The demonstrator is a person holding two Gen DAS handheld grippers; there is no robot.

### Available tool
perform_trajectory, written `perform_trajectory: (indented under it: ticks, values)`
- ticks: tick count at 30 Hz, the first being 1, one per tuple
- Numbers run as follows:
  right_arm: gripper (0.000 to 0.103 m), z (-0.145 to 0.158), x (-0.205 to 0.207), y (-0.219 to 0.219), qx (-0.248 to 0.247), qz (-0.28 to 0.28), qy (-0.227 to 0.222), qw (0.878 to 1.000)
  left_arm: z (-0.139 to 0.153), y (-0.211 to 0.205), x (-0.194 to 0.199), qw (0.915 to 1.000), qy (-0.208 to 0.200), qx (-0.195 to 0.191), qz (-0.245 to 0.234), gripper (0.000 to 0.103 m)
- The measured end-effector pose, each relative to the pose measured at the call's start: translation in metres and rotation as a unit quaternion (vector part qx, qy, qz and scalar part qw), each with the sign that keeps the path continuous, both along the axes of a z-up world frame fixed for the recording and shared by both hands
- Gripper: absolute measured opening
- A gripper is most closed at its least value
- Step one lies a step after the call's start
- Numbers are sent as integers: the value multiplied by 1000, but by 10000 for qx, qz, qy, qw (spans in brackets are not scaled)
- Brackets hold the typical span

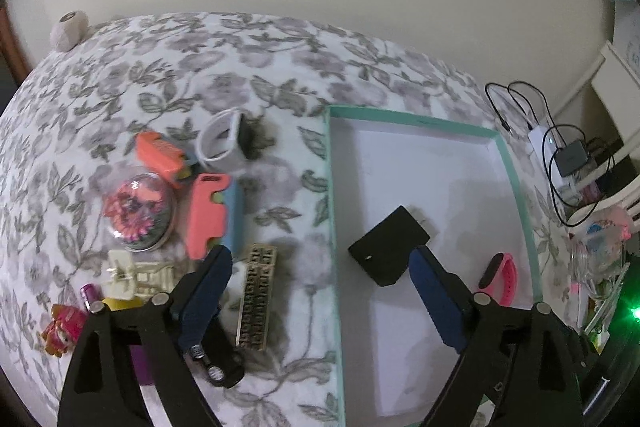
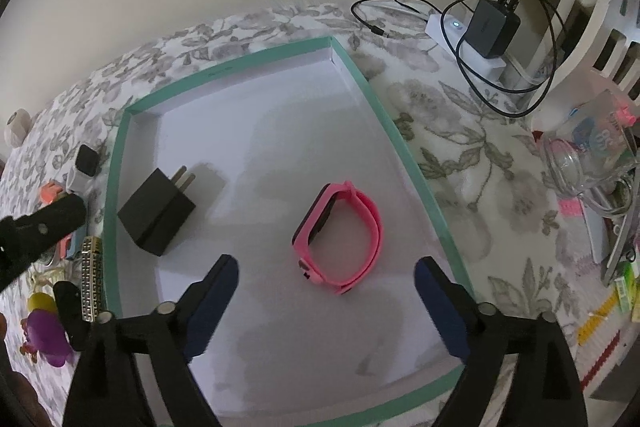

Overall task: Organize rigid objects
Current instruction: 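Open the left tool to drop the charger while the right tool drops the watch band in the tray, then move both tools back from the tray toward the remaining toys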

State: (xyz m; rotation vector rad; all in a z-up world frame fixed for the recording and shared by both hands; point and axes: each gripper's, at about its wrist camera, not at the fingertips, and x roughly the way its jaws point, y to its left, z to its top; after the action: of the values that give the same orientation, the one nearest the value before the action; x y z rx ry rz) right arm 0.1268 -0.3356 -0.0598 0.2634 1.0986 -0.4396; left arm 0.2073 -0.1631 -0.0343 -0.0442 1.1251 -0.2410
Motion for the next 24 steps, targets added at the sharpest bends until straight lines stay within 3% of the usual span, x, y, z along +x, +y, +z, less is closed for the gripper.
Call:
perform_trajectory:
  ticks: [6, 13, 19, 24]
  values:
    - [103, 10, -11, 9, -79, 6, -81, 9999, 10, 21, -11, 9996, -107, 1, 264, 101]
    - [103, 33, -24, 25, -108, 92, -290, 9995, 25, 45, -27, 9988, -193, -53, 454, 101]
    - [103, 64, -32, 52, -234, 276, -590, 9976, 49, 76, -46, 9962, -538, -227, 647, 101]
    - [103, 78, -28, 90, -211, 704, -722, 9947, 57, 107, -55, 9936, -730, -143, 855, 101]
